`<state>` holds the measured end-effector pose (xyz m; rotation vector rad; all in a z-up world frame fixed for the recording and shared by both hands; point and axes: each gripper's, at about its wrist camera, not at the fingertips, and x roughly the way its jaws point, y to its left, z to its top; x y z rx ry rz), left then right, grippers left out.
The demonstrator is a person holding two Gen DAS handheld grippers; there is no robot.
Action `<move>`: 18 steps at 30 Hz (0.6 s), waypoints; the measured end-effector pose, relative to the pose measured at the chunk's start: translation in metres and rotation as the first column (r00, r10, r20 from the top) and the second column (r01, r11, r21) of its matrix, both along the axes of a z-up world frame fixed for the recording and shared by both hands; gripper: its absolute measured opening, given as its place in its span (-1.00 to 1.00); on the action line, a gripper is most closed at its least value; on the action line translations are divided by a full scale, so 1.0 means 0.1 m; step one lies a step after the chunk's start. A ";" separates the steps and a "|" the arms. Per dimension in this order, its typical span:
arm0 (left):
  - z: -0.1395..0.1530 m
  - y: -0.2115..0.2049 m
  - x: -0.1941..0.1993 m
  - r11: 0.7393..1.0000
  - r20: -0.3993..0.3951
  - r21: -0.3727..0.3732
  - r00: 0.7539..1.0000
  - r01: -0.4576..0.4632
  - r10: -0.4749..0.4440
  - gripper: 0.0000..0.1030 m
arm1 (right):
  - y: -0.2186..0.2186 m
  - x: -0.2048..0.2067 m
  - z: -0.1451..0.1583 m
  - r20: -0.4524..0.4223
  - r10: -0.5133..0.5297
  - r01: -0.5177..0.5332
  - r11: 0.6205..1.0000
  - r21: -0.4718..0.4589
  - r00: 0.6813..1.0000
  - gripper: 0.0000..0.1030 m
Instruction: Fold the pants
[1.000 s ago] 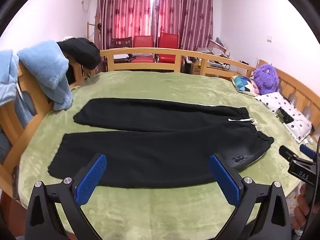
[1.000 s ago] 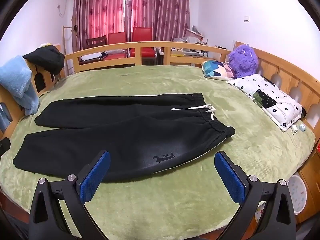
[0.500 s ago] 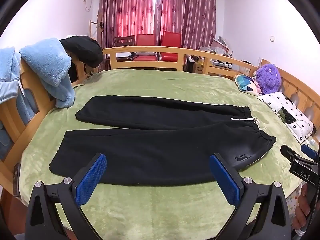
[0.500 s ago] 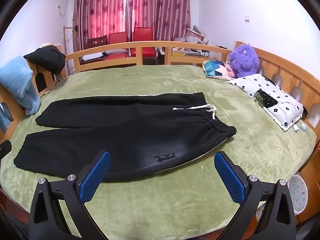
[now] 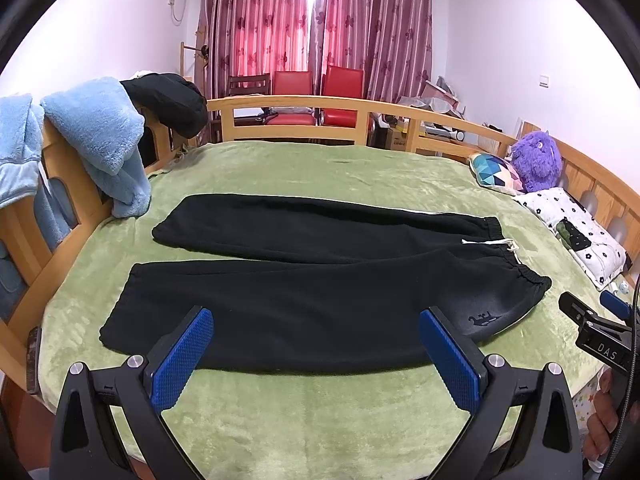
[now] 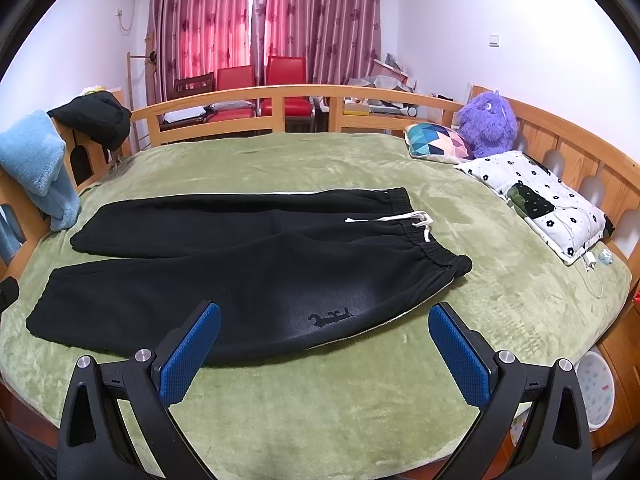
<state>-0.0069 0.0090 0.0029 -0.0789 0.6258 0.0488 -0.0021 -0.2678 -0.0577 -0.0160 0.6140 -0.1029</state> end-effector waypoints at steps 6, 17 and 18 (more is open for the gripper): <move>0.04 0.01 0.00 1.000 -0.003 -0.003 1.000 -0.003 0.003 1.00 | 0.02 0.00 0.01 0.003 0.003 -0.003 1.000 0.000 1.000 0.98; 0.05 0.02 0.00 1.000 0.002 -0.006 1.000 -0.007 0.007 1.00 | 0.06 -0.02 0.04 0.009 0.005 -0.005 1.000 -0.003 1.000 0.98; 0.05 0.02 0.00 1.000 0.003 -0.005 1.000 -0.006 0.006 1.00 | 0.07 -0.02 0.04 0.010 0.005 -0.005 1.000 -0.001 1.000 0.98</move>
